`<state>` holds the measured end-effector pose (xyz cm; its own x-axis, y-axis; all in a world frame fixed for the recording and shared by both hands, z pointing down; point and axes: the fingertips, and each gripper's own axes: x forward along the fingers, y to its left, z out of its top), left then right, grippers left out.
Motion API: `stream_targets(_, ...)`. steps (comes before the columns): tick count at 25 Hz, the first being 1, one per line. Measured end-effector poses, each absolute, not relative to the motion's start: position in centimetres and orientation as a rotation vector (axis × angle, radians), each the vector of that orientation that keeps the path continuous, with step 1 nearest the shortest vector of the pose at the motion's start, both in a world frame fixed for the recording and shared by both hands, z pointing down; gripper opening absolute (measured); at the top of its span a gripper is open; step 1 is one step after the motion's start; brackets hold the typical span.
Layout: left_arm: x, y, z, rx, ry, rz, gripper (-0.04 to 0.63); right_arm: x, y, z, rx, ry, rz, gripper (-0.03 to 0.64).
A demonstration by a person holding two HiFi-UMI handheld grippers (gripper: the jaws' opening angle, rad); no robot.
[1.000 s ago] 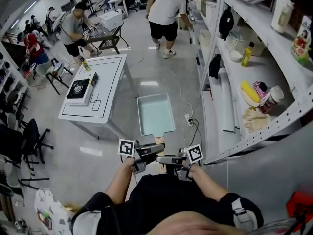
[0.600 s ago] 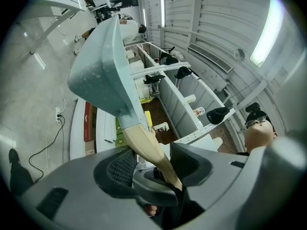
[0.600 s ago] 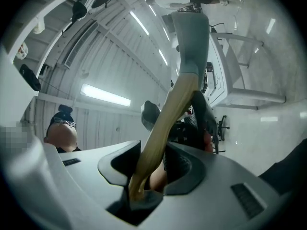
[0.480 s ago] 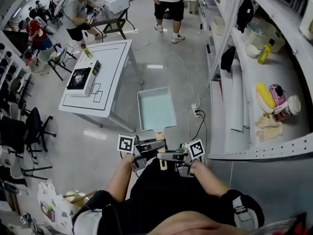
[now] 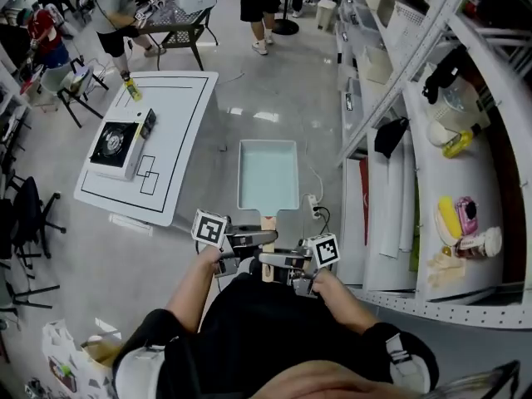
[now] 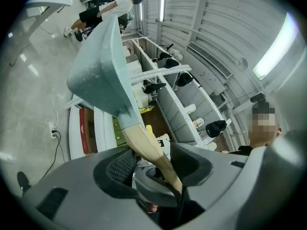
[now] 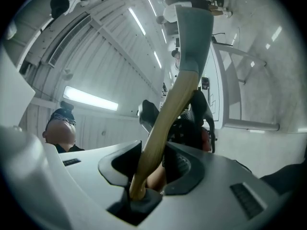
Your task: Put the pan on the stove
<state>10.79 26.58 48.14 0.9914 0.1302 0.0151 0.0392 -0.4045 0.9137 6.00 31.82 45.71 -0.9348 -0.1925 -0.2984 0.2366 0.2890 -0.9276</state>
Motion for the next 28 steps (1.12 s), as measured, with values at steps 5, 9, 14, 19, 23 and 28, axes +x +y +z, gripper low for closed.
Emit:
stream_targets(5,10.4,21.3,47.2,1.995,0.176,0.091,0.222,5.6,26.3,44.6,0.002,2.162,-1.630,0.149)
stream_targets(9,11.0,18.8,47.0,1.992,0.219,0.085,0.222,6.0,23.6,44.7,-0.046,2.200,-1.579,0.150)
stream_targets(14,12.1,16.2,47.4,1.977,0.253,0.088,0.224,7.0,20.8,45.3,-0.077,2.197,-1.577,0.153)
stream_targets(19,13.3,12.9,48.0,1.968,0.262,0.113,0.224,8.1,17.4,45.4,-0.089,2.154,-1.577,0.153)
stream_targets(23,15.0,9.3,47.9,1.973,0.270,0.116,0.225,9.7,13.8,45.8,-0.090,2.145,-1.574,0.153)
stream_targets(28,17.3,3.6,48.5,1.966,0.233,0.147,0.225,12.3,8.1,46.0,-0.059,2.131,-1.564,0.153)
